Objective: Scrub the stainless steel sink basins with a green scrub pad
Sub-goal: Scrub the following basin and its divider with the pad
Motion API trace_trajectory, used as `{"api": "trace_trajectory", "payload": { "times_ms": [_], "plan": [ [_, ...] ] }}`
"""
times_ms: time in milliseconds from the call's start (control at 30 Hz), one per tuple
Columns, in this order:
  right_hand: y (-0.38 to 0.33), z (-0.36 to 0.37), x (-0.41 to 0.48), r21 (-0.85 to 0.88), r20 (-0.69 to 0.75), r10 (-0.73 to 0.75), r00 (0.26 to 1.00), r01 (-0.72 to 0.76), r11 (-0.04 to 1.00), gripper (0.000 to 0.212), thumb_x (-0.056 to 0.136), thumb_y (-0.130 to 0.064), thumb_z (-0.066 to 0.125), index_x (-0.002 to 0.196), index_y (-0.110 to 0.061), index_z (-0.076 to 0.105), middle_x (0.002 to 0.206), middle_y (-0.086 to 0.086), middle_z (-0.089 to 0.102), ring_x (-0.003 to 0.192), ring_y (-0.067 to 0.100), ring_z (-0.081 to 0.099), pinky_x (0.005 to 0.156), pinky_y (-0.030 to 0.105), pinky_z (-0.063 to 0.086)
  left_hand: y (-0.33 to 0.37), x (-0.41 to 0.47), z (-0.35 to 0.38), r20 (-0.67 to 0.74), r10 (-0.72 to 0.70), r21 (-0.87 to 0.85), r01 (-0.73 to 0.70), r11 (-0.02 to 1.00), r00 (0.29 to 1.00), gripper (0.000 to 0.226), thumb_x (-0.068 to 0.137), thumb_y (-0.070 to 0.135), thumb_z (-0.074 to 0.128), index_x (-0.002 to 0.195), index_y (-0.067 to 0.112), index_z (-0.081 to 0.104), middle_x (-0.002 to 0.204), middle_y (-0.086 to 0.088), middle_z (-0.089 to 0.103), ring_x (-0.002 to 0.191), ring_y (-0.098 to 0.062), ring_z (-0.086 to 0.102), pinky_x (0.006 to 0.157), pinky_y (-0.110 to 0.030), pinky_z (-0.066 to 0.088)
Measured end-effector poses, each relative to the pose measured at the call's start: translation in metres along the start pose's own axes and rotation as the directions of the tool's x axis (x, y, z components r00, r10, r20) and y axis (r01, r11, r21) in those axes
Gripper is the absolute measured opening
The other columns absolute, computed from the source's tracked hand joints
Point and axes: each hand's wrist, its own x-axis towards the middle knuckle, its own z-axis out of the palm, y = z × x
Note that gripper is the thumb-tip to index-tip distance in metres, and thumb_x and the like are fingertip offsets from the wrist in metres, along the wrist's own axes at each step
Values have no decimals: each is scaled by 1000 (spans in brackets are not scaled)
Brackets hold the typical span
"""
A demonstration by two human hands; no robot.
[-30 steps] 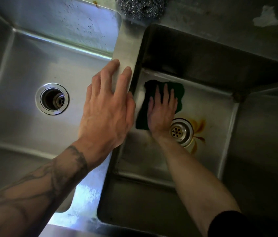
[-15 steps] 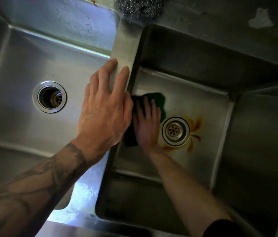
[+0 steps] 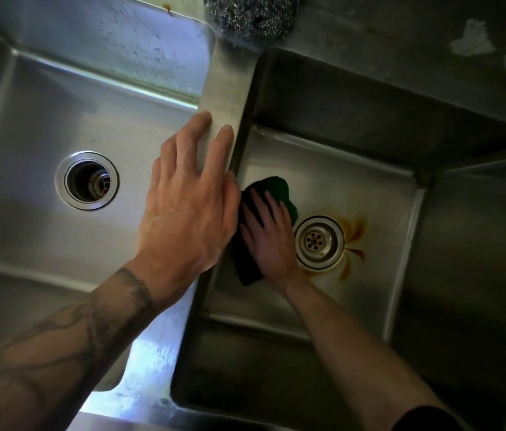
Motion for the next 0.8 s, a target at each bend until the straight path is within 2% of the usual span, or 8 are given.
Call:
{"api": "trace_trajectory", "payload": {
  "times_ms": [100,167,233,333,400,567,733,800],
  "plan": [
    [36,-10,36,-33,-97,195,976,-199,979,47,109,-35,45,152,-16,52,162,13,43,151,37,36,122,57,30,0,0,0,-7,1,-8,-1,1000,1000,49,106,18,48,152,1,50,158,-29,40,130,-50,50,107,-57,43],
    [40,-16,71,21,-141,422,896,-423,906,49,110,-38,39,153,-17,49,163,14,40,153,36,32,122,59,28,0,0,0,-11,1,-13,-1,1000,1000,49,106,18,48,151,1,50,158,-29,41,129,-50,50,108,-57,43],
    [15,-14,90,49,-142,518,844,-516,855,50,110,-39,36,155,-18,46,165,13,37,154,36,29,123,59,26,1,0,0,-10,0,-13,0,1000,1000,49,106,17,48,152,1,50,159,-29,40,129,-50,51,109,-56,43],
    [-9,-5,82,35,-94,279,956,-277,960,46,109,-32,43,151,-15,52,162,13,43,152,35,35,123,56,27,1,0,-1,3,-1,-8,1,1000,1000,50,105,18,46,152,1,49,160,-29,39,131,-50,50,109,-57,42],
    [8,-9,77,39,-46,156,987,-155,987,46,110,-31,42,152,-15,50,163,10,41,154,32,32,125,52,25,1,1,-1,3,0,-10,0,1000,1000,50,105,17,46,152,0,49,159,-29,39,131,-50,50,109,-57,42],
    [-1,-11,112,114,-115,456,882,-445,888,46,110,-26,43,155,-15,46,164,11,39,154,33,31,126,54,20,3,1,-1,-1,-7,-20,7,1000,1000,50,105,16,48,152,1,50,159,-29,40,129,-50,51,108,-56,43],
    [6,-10,83,98,-61,187,980,-181,979,46,110,-27,47,154,-13,47,162,12,42,154,32,32,125,54,24,2,0,-2,21,-6,-25,6,1000,1000,50,106,16,48,153,0,48,159,-30,38,132,-50,48,110,-57,42],
    [17,-11,95,50,-66,234,970,-231,972,48,110,-30,44,156,-18,44,166,8,37,156,31,27,126,55,20,2,1,-4,18,-13,-22,13,1000,1000,50,105,15,49,153,0,48,159,-30,38,132,-50,48,109,-57,42]
  ]
}}
